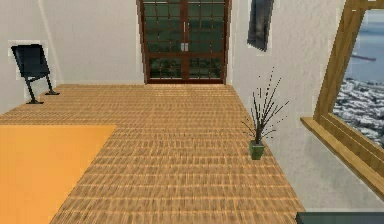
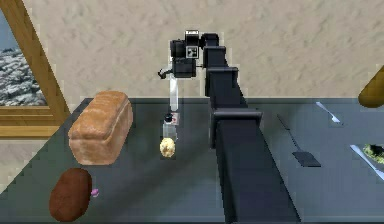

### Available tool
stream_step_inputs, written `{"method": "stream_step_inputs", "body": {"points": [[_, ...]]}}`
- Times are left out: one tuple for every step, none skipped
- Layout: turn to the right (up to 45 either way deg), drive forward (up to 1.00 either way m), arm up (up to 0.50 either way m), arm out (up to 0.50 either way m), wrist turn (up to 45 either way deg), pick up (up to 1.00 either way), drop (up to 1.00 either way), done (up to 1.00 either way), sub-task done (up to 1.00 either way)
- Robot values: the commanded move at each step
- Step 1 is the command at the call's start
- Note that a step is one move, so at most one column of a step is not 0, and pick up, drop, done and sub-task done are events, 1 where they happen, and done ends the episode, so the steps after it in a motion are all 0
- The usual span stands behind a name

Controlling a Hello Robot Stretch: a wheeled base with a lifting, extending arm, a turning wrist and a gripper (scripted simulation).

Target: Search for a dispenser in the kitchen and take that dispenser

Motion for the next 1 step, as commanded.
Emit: {"method": "stream_step_inputs", "body": {"points": [[0.0, 0.0, 0.0, 0.0, 0.0, 0.0, 0.0, 1.0, 0.0]]}}
